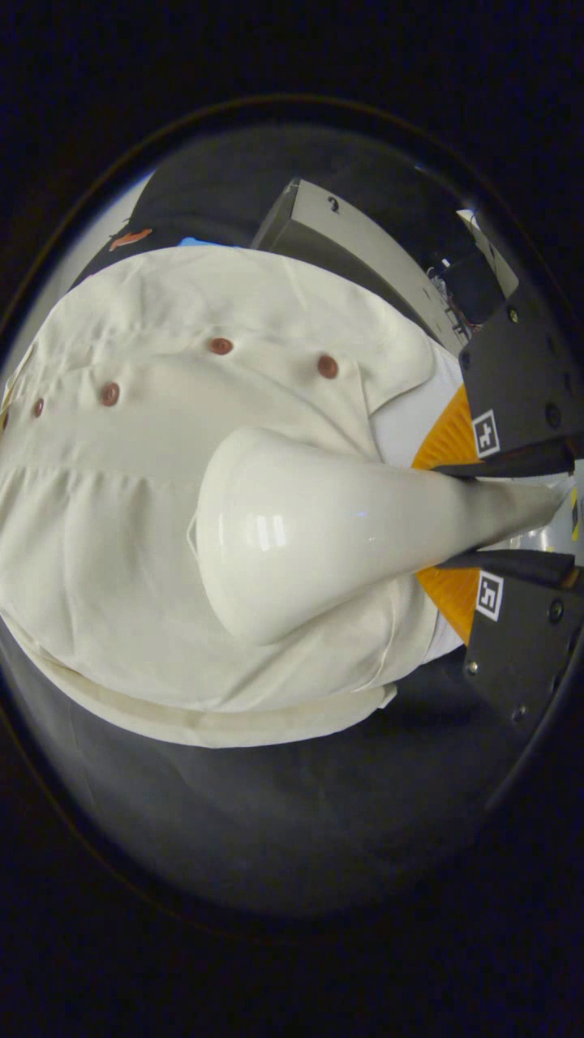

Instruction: Iron the clothes twice with a garment steamer, once on the left side and once on the right side.

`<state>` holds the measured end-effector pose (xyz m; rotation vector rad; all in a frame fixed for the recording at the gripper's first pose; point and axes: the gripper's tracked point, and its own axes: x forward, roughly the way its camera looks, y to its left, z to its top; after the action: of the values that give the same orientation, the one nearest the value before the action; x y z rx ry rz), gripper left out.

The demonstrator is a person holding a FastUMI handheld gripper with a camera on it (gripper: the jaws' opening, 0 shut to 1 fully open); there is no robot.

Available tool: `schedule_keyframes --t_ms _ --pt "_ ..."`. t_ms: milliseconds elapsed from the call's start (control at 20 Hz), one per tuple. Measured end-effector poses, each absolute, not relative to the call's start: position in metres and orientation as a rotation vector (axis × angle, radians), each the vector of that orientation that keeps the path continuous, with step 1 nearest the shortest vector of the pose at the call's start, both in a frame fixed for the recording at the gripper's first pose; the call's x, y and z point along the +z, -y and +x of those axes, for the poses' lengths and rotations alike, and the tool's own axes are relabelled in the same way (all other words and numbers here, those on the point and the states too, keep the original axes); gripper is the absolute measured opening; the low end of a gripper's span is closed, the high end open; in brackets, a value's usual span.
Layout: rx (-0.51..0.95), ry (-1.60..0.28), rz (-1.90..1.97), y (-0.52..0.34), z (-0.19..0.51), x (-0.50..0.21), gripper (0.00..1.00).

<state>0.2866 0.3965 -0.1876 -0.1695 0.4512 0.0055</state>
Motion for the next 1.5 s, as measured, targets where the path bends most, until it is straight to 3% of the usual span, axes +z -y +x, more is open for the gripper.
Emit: schedule_keyframes --t_ms 400,700,1050,1500 --pt "-0.002 -0.572 -0.176 -0.392 0.271 -0.242 0.37" --pt "0.032 -0.606 -0.175 -0.392 0.251 -0.235 0.37" --pt "0.017 -0.517 -0.14 -0.376 0.218 -0.161 0.37" --pt "-0.018 -0.347 -0.11 -0.333 0.217 -0.016 0.36"
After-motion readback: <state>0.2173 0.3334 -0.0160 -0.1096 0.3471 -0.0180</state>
